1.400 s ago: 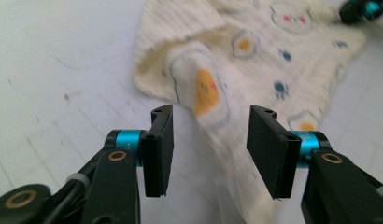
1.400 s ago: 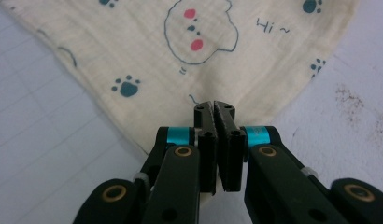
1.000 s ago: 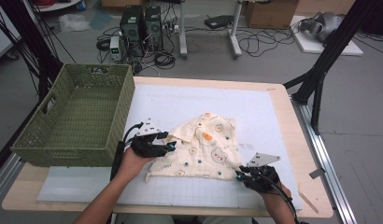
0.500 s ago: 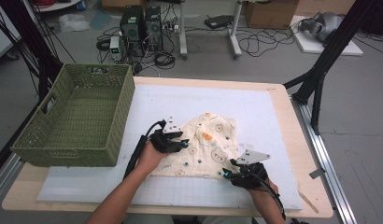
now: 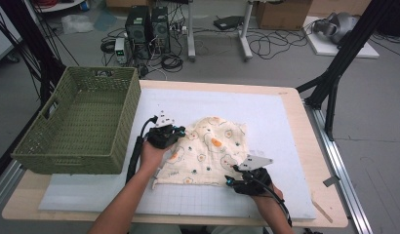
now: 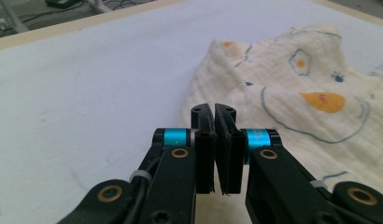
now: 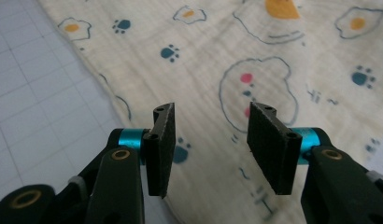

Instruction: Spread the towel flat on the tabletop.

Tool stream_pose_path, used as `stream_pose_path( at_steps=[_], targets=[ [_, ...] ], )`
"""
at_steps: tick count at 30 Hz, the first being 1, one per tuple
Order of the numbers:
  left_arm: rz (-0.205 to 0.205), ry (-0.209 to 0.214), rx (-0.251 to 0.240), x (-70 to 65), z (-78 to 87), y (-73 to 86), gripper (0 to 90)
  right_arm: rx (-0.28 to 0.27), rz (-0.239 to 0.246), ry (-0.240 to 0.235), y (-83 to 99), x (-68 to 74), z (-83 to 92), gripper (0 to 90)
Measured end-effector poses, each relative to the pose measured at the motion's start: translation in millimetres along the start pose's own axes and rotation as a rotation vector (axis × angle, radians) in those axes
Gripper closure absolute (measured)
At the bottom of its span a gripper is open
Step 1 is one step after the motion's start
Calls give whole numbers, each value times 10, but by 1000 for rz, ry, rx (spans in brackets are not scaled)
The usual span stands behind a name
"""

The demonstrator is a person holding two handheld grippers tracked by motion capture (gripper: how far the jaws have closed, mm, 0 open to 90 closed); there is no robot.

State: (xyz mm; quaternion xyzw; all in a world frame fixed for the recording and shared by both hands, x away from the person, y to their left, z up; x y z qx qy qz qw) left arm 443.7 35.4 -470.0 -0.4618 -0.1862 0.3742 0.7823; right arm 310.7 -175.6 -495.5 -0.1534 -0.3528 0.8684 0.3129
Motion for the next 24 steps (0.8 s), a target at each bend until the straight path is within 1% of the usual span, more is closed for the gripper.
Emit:
stream_pose_path(
  at_steps=[3,6,7,8,9,10,12,13,15,17,21,22,24],
  targets=[
    [11,-13,3,74,-6,21,863,-3,12,-31,-66,68,-94,511],
    [17,-26,6,132,-14,36,863,0,8,-91,-131,136,-202,508],
    [23,-29,11,150,-16,47,862,4,19,-100,-140,150,-240,530],
    [26,-32,14,172,-17,56,863,19,22,-110,-132,170,-276,558],
    [33,-33,15,192,-16,64,862,15,17,-113,-137,177,-289,598],
    [39,-37,14,212,-14,67,862,15,21,-121,-141,181,-289,666],
    [53,-41,7,241,-8,67,863,23,39,-145,-130,217,-267,824],
    [56,-44,8,252,-6,69,863,26,54,-151,-121,240,-256,864],
    [61,-45,10,266,-6,75,863,38,74,-162,-99,275,-225,873],
    [67,-45,12,274,-7,82,863,43,78,-181,-71,307,-190,874],
    [69,-45,17,283,-13,93,863,54,81,-239,50,413,-64,874],
    [73,-45,16,282,-18,95,863,56,88,-252,80,444,-29,874],
    [65,-48,27,285,-27,110,863,63,105,-281,142,511,41,873]
  ],
)
Point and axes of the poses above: each handheld gripper's, and its own axes: z roughly backward along the jaws, y roughly out of its underside, x roughly to its left, the point moved 9 cm from there along -z, roughly forward along the jaws, and after that the axes turned 2 degrees about x, right-handed, at the moved point
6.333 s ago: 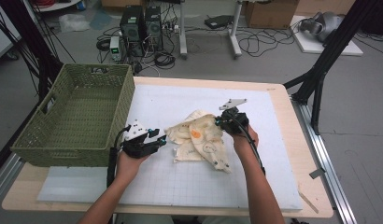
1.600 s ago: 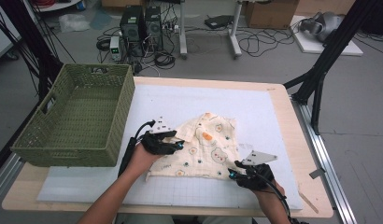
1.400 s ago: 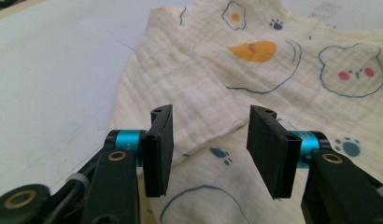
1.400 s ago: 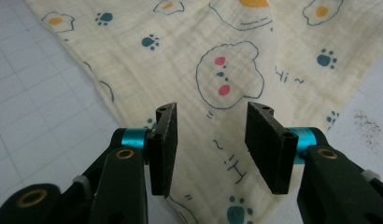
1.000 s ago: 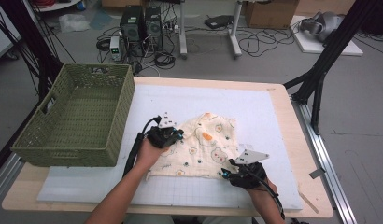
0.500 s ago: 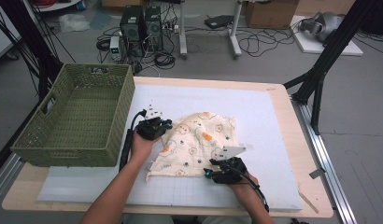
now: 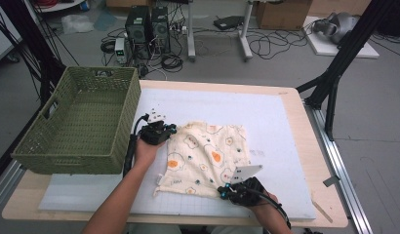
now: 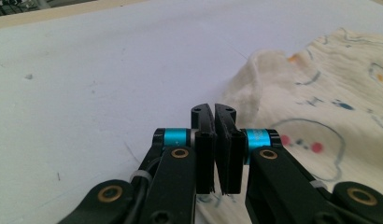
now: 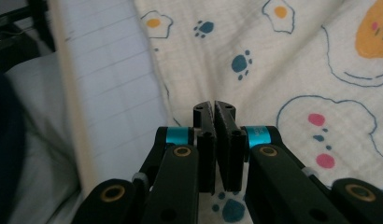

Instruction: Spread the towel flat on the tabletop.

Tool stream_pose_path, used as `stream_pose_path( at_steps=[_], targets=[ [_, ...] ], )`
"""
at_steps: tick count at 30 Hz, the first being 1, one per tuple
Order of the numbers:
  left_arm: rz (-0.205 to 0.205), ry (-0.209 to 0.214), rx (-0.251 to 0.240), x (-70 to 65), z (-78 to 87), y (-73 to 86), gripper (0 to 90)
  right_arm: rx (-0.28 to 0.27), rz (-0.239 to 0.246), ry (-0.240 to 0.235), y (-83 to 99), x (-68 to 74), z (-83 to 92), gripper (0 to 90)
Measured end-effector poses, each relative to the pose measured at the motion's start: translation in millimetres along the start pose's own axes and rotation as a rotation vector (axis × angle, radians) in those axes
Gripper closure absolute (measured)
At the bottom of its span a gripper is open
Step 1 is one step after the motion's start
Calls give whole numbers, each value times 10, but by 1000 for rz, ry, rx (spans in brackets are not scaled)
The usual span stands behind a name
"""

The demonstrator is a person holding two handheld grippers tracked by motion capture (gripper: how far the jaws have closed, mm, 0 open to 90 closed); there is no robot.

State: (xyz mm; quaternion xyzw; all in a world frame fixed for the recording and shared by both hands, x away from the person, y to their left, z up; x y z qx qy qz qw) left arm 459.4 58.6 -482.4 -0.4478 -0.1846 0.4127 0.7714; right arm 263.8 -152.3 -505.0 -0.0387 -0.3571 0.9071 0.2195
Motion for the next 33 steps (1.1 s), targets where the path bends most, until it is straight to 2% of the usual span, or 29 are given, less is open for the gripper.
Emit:
stream_pose_path(
  at_steps=[5,7,10,12,13,16,18,20,22,23,24,26,27,29,30,31,33],
  targets=[
    [3,-7,14,14,-22,26,862,23,31,-68,95,200,65,873],
    [2,-1,19,0,-31,35,862,35,45,-65,105,228,85,861],
    [4,5,23,-22,-38,42,841,-8,42,-50,30,177,149,752],
    [21,0,11,-20,-29,22,727,-63,27,-25,-59,92,228,680],
    [36,3,5,-19,-21,14,636,-91,6,-3,-105,26,274,651],
    [49,8,4,-27,8,7,528,-156,-40,75,-208,-230,399,584],
    [56,9,1,-28,29,2,477,-187,-84,145,-249,-457,458,555],
    [50,8,0,-29,52,2,468,-212,-136,230,-275,-712,496,540],
    [49,2,3,-17,70,11,458,-195,-181,325,-253,-972,507,536],
    [52,0,3,-14,76,21,457,-186,-206,349,-239,-1062,503,534],
    [53,1,5,-13,82,35,457,-173,-238,386,-213,-1208,493,531],
    [50,4,10,-10,87,64,457,-153,-285,423,-175,-1399,451,521],
    [54,7,13,-14,87,79,457,-147,-301,428,-163,-1471,417,508],
    [52,9,19,-18,84,109,458,-164,-336,395,-160,-1573,329,480],
    [48,7,26,-17,83,127,458,-173,-365,394,-155,-1625,292,472],
    [50,9,30,-22,78,139,458,-164,-379,408,-139,-1677,259,473],
    [51,9,36,-24,75,154,461,-111,-387,451,-79,-1771,192,494]
  ],
)
Point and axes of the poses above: each handheld gripper's, and its own axes: z roughly backward along the jaws, y roughly out of its underside, x roughly to its left, the point moved 9 cm from there along -z, roughly forward along the jaws, and after that the axes turned 2 degrees about x, right-handed, at the moved point
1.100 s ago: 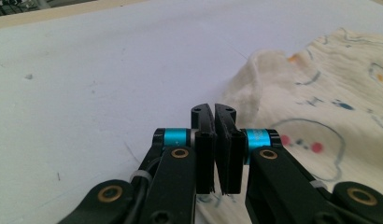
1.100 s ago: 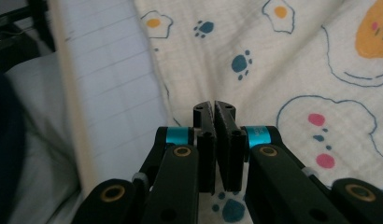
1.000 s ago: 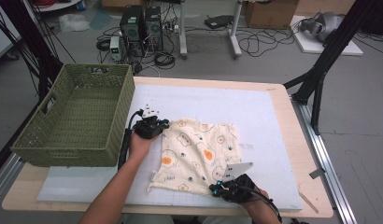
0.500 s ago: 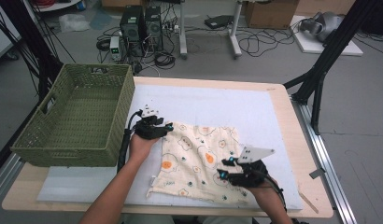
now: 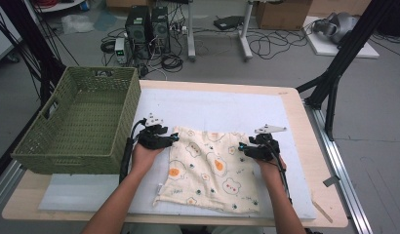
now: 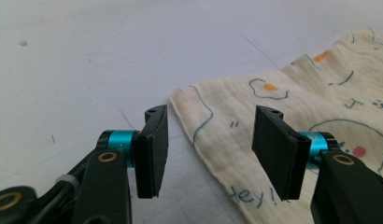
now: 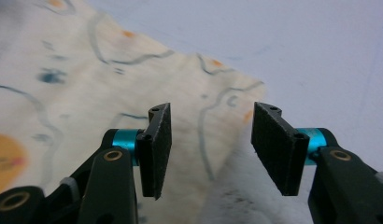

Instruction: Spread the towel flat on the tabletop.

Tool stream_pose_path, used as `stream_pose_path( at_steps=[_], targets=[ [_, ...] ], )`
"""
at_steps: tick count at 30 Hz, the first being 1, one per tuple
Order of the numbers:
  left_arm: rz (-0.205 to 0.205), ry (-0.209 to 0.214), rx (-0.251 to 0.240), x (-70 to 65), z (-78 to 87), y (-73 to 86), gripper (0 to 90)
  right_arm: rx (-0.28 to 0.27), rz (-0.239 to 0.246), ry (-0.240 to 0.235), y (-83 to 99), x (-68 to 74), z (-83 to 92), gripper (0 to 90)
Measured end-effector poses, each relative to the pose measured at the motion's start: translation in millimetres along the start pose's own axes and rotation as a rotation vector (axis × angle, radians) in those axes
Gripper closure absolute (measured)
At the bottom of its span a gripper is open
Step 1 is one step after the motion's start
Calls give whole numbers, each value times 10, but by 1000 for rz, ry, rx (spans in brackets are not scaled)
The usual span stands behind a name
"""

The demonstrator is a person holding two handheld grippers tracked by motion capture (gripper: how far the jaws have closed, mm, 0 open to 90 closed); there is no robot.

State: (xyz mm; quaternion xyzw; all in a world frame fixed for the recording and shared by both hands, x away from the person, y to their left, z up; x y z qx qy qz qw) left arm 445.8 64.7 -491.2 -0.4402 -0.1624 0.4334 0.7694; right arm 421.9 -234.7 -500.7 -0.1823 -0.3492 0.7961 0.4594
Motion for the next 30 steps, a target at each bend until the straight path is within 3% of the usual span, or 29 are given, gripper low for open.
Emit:
stream_pose_path(
  at_steps=[2,3,4,5,7,10,11,13,15,18,22,26,28,30],
  targets=[
    [1,-2,-1,0,4,-2,462,24,-4,8,38,-36,-70,544],
    [-2,-5,1,2,11,-3,466,13,-19,5,31,-47,-67,638],
    [-6,-8,-1,5,14,-7,469,15,-5,-20,34,-30,-55,780],
    [-7,-8,-2,6,19,-12,470,19,18,-24,38,-22,-43,838],
    [-2,-13,-9,1,23,-25,475,42,59,28,60,-61,0,871],
    [-7,-13,-9,-15,16,-36,488,53,54,153,112,-235,80,868],
    [-10,-12,-4,-21,8,-36,488,53,45,165,132,-263,96,841],
    [-7,-6,6,-45,-23,-37,488,34,12,135,132,-255,121,721],
    [-12,5,23,-77,-64,-45,488,-13,5,112,91,-226,179,668],
    [-37,7,74,-116,-150,-69,489,-60,6,94,60,-195,266,624],
    [-61,-24,114,-114,-281,-101,487,-74,19,79,126,-155,348,599],
    [-68,-52,117,-91,-376,-67,490,-82,5,58,204,-154,400,588],
    [-83,-57,112,-108,-382,-73,524,-101,-14,43,189,-163,417,580],
    [-119,-37,112,-148,-379,-71,660,-117,-27,30,167,-148,426,574]
  ],
)
Point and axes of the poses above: each handheld gripper's, and its own axes: z roughly backward along the jaws, y roughly out of its underside, x roughly to its left, the point moved 9 cm from there along -z, roughly forward along the jaws, and after that the axes turned 2 degrees about x, right-handed, at the moved point
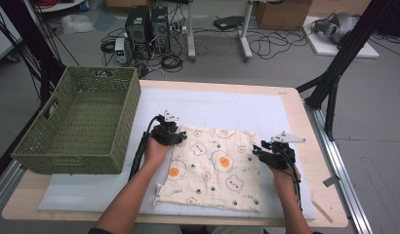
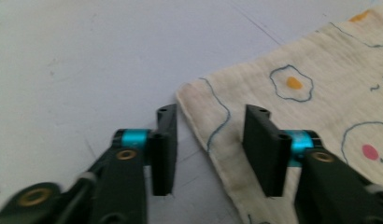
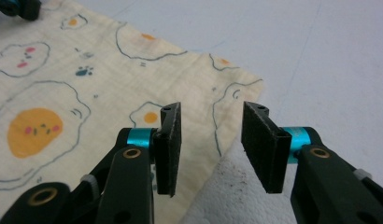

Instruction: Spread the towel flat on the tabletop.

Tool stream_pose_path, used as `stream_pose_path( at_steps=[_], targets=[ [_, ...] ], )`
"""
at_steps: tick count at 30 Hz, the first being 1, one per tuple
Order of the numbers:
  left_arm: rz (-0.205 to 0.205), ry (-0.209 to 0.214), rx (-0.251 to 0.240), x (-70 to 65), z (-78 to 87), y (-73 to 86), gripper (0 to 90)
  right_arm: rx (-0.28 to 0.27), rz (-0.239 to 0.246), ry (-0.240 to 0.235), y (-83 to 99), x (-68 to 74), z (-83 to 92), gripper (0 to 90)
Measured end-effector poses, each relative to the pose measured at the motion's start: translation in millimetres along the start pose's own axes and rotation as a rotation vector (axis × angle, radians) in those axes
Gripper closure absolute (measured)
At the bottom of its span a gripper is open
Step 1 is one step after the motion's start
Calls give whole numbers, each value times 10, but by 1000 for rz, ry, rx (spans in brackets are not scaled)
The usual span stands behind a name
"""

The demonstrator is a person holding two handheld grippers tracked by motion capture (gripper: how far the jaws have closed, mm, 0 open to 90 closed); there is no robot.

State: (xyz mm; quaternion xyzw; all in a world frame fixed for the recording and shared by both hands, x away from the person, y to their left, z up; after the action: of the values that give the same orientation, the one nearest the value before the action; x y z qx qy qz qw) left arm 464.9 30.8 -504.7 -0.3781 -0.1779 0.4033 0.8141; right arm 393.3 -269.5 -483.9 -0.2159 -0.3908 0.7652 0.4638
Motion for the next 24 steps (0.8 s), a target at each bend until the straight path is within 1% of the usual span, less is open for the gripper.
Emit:
stream_pose_path(
  at_steps=[1,2,3,4,6,7,8,9,10,11,12,13,14,15,16,17,18,21,22,23,24],
  targets=[
    [-35,12,2,-20,4,0,733,-1,0,-5,-4,14,-3,571],
    [-58,9,4,-30,4,1,847,1,4,-7,-4,25,-10,570],
    [-53,1,2,-22,3,-3,856,6,5,-11,0,41,-16,570],
    [-50,-29,1,19,7,-4,861,10,11,-13,4,48,-22,571],
    [-13,-80,2,156,29,11,865,16,16,-8,10,55,-26,572],
    [9,-98,-1,224,46,21,865,19,16,1,14,51,-27,572],
    [20,-111,-1,281,65,29,865,22,10,6,19,50,-30,572],
    [37,-111,-12,314,82,29,864,24,6,4,22,51,-37,571],
    [45,-103,-17,334,103,26,860,28,5,2,28,54,-51,568],
    [59,-96,-31,338,116,13,844,34,5,-4,37,63,-73,566],
    [73,-92,-36,347,130,8,791,43,8,-11,48,79,-102,562],
    [97,-91,-45,355,136,1,706,57,11,-14,62,102,-130,555],
    [118,-81,-43,358,147,8,617,68,11,-18,72,127,-161,543],
    [134,-67,-39,353,155,18,570,72,17,-25,76,149,-194,539],
    [139,-59,-35,347,165,33,542,81,19,-26,82,171,-221,539],
    [142,-61,-36,346,174,47,516,93,24,-27,91,189,-248,540],
    [140,-59,-34,346,187,67,505,100,31,-24,96,192,-277,545],
    [151,-51,-32,342,221,139,505,100,6,-40,85,202,-308,591],
    [154,-38,-21,331,227,169,505,101,3,-39,80,204,-312,620],
    [155,-24,-9,318,235,189,506,99,13,-47,75,206,-316,680],
    [164,-12,-9,301,249,185,493,102,13,-57,76,221,-316,719]
  ],
)
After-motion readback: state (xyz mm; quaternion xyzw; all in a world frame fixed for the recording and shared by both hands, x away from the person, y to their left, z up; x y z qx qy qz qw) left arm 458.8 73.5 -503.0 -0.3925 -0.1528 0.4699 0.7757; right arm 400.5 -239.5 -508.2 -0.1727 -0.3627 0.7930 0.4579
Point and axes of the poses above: each handheld gripper's, and its own axes: z roughly backward along the jaws, y roughly out of its underside, x roughly to its left, the point moved 9 cm from there along -z, roughly forward along the jaws, and after that the axes turned 2 degrees about x, right-handed, at the moved point
